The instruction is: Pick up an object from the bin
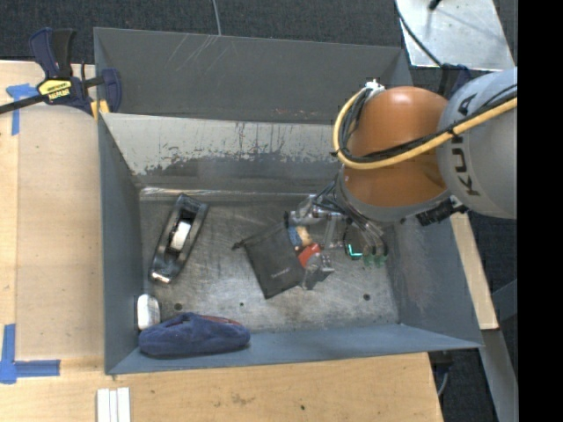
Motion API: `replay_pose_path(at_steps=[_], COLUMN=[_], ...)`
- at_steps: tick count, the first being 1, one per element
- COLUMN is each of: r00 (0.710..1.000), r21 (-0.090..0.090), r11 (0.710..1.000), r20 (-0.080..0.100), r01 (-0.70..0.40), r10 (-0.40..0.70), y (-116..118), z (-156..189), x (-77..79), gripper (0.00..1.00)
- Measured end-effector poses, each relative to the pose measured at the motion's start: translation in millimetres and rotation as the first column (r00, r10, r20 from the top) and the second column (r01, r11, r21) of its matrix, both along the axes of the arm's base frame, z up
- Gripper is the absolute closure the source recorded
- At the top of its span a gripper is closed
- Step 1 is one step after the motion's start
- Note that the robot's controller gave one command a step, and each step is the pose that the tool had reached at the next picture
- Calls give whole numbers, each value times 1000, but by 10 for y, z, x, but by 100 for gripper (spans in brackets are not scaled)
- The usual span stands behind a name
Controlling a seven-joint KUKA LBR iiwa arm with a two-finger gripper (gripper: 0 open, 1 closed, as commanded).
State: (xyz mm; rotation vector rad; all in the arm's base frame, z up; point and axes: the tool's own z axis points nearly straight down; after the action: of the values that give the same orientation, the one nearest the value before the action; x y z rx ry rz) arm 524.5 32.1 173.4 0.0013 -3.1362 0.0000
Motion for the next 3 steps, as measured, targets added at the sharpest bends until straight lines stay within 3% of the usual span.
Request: replay_pose_path(at_steps=[1,3], r00=[929,930], r21=[4,3], r11=[929,930], r20=[12,10], r01=[370,367], r10=[-370,-367], y=[165,165], z=[-992,-961], x=[211,230], gripper=[0,0])
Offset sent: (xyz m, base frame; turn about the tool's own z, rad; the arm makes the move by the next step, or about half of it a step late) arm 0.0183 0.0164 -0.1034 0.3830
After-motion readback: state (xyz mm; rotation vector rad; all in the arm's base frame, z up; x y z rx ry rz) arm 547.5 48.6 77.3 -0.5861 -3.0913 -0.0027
